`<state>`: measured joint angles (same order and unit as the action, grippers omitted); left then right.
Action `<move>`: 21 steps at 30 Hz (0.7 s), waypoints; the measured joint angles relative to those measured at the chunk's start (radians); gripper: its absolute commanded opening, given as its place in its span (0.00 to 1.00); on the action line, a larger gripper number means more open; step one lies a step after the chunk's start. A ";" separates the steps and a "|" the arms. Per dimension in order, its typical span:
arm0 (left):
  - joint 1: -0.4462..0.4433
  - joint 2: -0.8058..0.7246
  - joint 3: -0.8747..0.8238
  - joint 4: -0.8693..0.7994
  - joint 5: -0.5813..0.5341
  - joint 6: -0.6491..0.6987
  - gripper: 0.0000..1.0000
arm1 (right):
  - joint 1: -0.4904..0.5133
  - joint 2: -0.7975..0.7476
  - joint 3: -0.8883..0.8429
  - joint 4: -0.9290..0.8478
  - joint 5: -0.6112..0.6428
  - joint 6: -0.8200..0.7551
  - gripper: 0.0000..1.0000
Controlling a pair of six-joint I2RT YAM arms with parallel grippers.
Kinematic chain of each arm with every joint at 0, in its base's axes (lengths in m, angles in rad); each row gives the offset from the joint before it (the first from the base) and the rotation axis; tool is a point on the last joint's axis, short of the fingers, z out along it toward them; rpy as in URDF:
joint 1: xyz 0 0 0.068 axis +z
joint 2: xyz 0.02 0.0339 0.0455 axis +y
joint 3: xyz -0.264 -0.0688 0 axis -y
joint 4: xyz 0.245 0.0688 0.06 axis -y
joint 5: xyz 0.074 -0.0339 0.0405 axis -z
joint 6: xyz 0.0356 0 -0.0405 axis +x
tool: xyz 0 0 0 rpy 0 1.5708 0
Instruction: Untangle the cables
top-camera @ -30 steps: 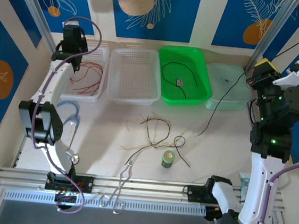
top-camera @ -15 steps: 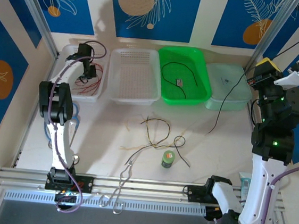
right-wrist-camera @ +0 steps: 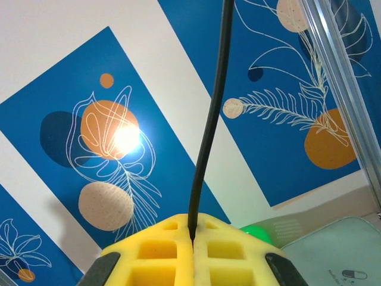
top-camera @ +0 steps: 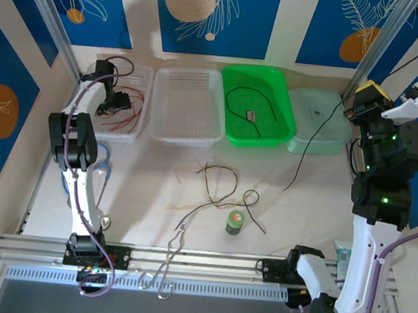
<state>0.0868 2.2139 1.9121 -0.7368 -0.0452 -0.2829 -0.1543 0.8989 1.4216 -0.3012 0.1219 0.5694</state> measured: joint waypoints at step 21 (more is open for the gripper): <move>-0.132 -0.559 -0.457 0.294 0.140 -0.038 0.80 | 0.266 0.309 0.335 0.120 0.005 -0.086 0.00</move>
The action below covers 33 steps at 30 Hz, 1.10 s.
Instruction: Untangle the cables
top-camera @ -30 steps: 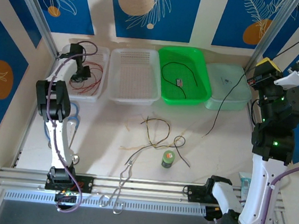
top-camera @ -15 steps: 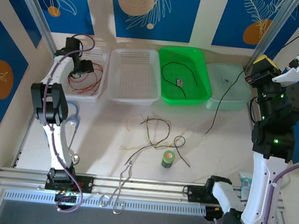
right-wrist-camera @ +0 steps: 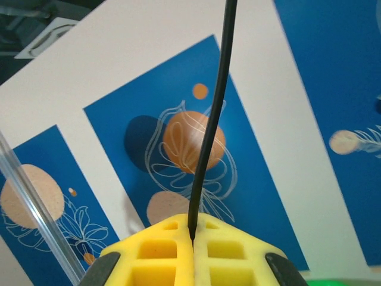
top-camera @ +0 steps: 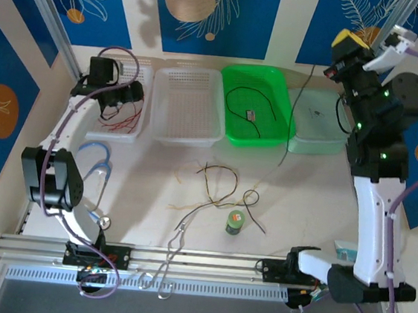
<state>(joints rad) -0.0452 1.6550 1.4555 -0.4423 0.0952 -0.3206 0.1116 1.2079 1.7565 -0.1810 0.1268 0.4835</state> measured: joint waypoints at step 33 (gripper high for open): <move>-0.466 -0.435 -0.580 0.262 0.019 -0.352 0.76 | 0.086 0.626 0.416 0.050 0.031 -0.219 0.00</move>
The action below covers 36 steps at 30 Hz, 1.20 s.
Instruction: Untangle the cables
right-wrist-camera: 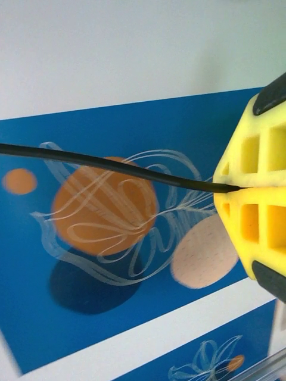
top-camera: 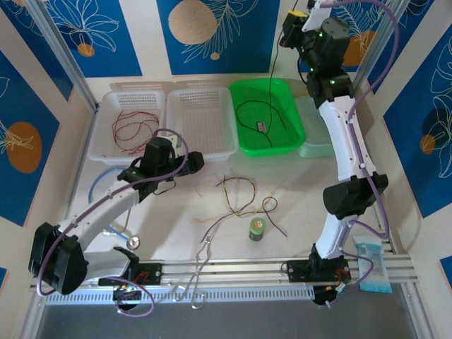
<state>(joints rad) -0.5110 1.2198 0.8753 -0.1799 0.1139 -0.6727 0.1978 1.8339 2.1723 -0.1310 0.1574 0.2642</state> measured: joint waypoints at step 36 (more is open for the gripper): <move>-0.010 -0.035 0.012 -0.112 -0.018 0.043 0.80 | -0.079 0.551 -0.034 -0.635 -0.021 0.140 0.45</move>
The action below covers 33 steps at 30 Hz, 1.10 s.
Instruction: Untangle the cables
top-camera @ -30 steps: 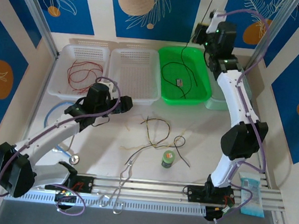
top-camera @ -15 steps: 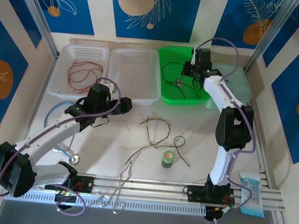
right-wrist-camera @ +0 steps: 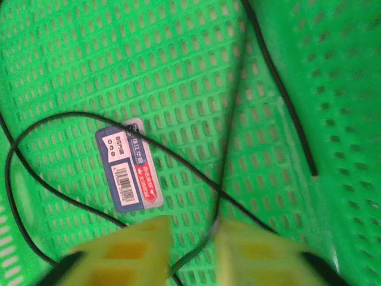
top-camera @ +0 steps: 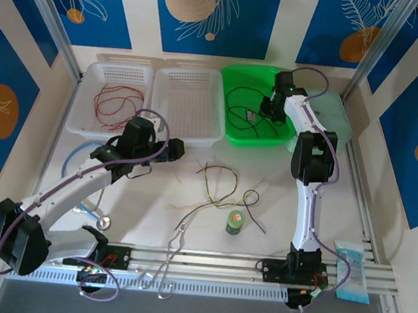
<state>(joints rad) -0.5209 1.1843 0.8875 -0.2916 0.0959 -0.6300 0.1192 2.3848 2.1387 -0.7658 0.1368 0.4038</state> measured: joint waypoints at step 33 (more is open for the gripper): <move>-0.100 -0.113 -0.095 -0.032 -0.045 -0.054 0.85 | 0.122 -0.764 -0.541 -0.013 0.048 -0.117 0.86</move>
<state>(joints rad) -0.6209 1.0710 0.7929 -0.3233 0.0505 -0.6842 0.2409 1.6207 1.5974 -0.7788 0.1852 0.2863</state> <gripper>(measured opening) 0.858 0.881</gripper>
